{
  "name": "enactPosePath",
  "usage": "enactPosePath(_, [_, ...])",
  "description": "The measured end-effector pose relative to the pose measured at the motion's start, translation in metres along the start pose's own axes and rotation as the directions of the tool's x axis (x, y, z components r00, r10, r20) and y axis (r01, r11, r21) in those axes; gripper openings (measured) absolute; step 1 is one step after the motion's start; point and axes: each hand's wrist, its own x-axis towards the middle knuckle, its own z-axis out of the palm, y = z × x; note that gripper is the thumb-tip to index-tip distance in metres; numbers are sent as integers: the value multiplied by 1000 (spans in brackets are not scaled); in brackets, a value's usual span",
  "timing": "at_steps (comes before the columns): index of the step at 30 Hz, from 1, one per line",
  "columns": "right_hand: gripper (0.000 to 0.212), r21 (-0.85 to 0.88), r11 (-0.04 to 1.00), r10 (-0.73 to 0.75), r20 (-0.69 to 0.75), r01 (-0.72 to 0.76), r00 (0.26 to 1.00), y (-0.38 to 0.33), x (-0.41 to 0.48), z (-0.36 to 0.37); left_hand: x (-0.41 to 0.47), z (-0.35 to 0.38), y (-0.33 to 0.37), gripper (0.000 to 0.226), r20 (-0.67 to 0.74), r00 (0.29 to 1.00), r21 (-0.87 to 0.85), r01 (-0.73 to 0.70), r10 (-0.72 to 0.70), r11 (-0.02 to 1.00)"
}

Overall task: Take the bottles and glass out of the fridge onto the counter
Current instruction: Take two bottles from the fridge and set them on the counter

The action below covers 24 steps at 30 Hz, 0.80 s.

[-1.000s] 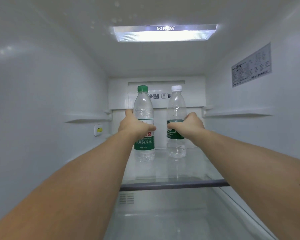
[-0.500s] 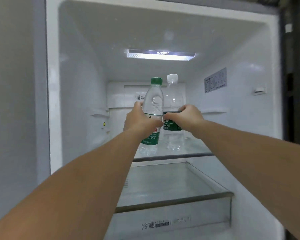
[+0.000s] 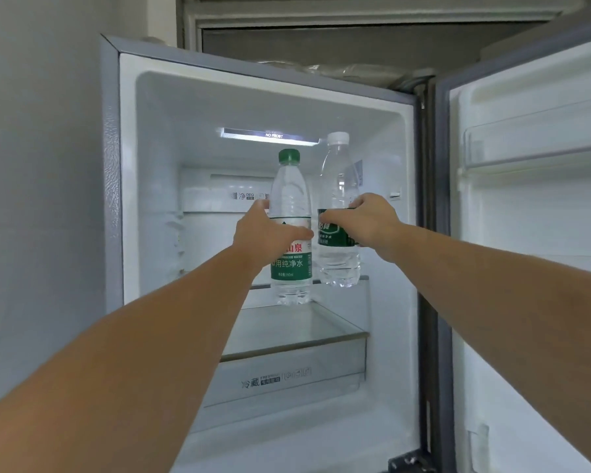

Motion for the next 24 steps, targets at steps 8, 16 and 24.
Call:
enactPosePath(8, [36, -11, 997, 78, 75, -78, 994, 26, -78, -74, -97, 37, 11, 69, 234, 965, 74, 106, -121, 992])
enactPosePath(16, [40, -60, 984, 168, 2, -168, 986, 41, -133, -148, -148, 78, 38, 49, 382, 924, 10, 12, -15, 1000])
enactPosePath(24, [43, -99, 957, 251, -189, -273, 949, 44, -163, -214, -161, 125, 89, 43, 504, 845, -201, -85, 178, 976])
